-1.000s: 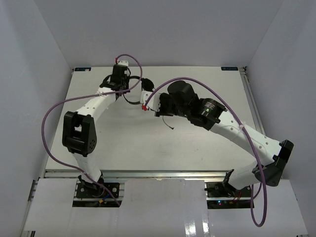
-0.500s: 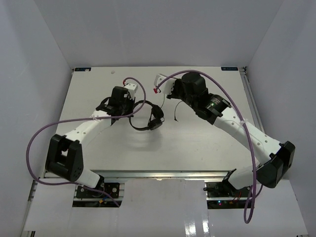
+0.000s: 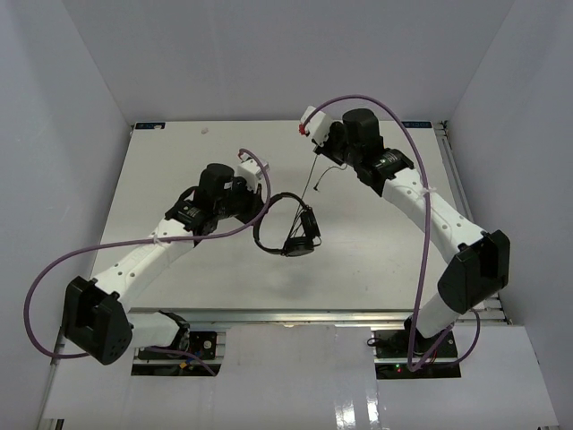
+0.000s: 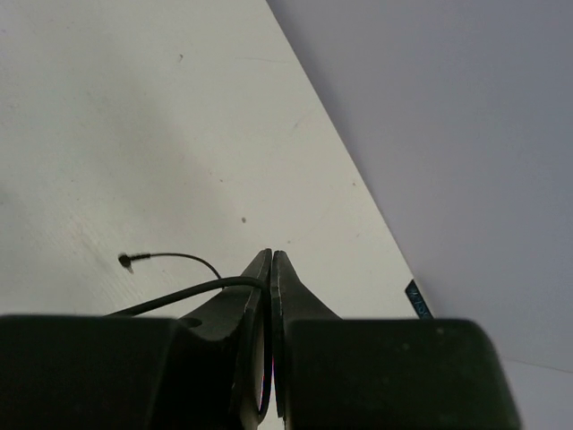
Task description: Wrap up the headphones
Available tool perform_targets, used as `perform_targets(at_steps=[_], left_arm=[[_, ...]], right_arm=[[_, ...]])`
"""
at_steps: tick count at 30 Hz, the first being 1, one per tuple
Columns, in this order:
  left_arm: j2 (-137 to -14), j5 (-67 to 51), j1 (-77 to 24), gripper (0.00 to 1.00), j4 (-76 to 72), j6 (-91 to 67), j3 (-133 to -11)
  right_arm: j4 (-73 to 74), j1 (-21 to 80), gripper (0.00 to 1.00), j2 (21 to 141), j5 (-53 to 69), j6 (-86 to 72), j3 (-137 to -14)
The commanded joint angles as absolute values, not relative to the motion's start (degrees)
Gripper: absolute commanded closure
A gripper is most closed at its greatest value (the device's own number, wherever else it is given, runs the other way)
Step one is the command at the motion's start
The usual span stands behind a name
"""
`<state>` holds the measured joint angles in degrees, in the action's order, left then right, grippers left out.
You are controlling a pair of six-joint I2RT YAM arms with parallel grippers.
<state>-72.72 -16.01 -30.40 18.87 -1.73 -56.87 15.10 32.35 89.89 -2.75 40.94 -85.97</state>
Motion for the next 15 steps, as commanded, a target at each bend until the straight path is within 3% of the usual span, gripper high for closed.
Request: perform_targets(at_steps=[1,8,13,15], left_arm=[[-67.9,-23.2,-30.8,1.0,18.1,-4.1,-60.6],[-64.8,-18.1,-30.8,1.0,12.4,-12.5,-65.4],[-67.0,-13.8,-30.8,1.0,7.5,-20.0,-71.4],[-68.6,-11.8,-30.8,1.0,4.7,-23.4,-74.1]], right_arm=[[12.5,28.4,0.92,91.7,1.6,33.8,-88.3],[12.3,22.8,0.92,92.2,12.3,24.6,-83.7],[7.3,20.9,0.92,92.9,38.0,12.5,-76.7],[-3.1,20.8,0.92,93.7,49.0,3.3,-72.0]])
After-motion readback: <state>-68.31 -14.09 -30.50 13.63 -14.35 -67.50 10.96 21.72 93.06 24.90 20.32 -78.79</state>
